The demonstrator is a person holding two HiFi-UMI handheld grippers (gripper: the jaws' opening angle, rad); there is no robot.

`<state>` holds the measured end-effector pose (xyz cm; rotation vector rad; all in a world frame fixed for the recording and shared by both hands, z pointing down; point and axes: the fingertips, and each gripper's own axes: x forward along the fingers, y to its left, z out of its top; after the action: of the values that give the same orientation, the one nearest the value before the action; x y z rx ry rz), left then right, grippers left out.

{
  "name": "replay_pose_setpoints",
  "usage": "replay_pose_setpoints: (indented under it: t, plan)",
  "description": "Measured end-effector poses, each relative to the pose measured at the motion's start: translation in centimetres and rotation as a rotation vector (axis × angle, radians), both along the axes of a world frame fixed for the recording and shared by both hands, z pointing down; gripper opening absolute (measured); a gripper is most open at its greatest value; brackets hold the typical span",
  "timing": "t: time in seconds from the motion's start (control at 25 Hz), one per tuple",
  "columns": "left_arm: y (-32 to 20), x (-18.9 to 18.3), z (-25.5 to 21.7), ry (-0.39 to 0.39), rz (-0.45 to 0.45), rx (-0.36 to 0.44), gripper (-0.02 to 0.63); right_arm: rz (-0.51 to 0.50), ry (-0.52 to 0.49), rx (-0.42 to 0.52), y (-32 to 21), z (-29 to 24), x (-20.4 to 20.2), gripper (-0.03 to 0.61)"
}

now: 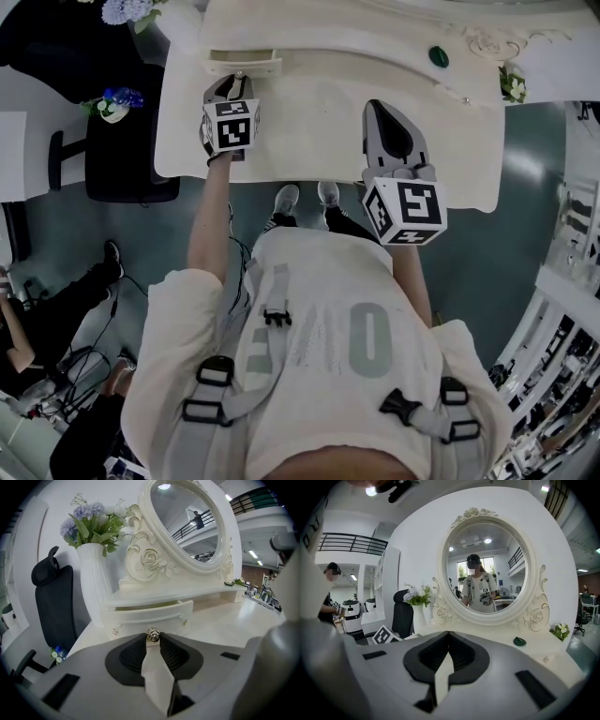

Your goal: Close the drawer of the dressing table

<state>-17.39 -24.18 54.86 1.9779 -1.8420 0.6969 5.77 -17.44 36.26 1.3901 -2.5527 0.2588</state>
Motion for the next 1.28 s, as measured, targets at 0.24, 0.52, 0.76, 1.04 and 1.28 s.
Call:
replay_pose_setpoints:
  t: [0.24,0.52,0.76,1.04,1.28]
  plan:
    - [-0.8,-0.3,0.3,-0.004,0.002,-0.001,0.102,0.022,0.004,-0.009,-0.1,0.4,0.5,0.009]
    - [-1.6,-0.3,0.6,0.002,0.004,-0.013,0.101,0.042,0.007,-0.018,-0.2,0.6,0.9,0.009]
    - [-2.1,-0.5,0.9,-0.005,0.007,-0.015,0.101,0.056,0.014,-0.025,-0.2,1.0,1.4,0.009]
    - [-2.9,-0.5,1.1,-0.003,0.005,-0.018,0.101,0.071,0.017,-0.034,-0.4,1.1,1.8,0.009]
    - [-3.8,-0.7,1.2,-0.008,0.004,-0.015,0.102,0.078,0.015,-0.044,-0.7,1.4,2.0,0.009]
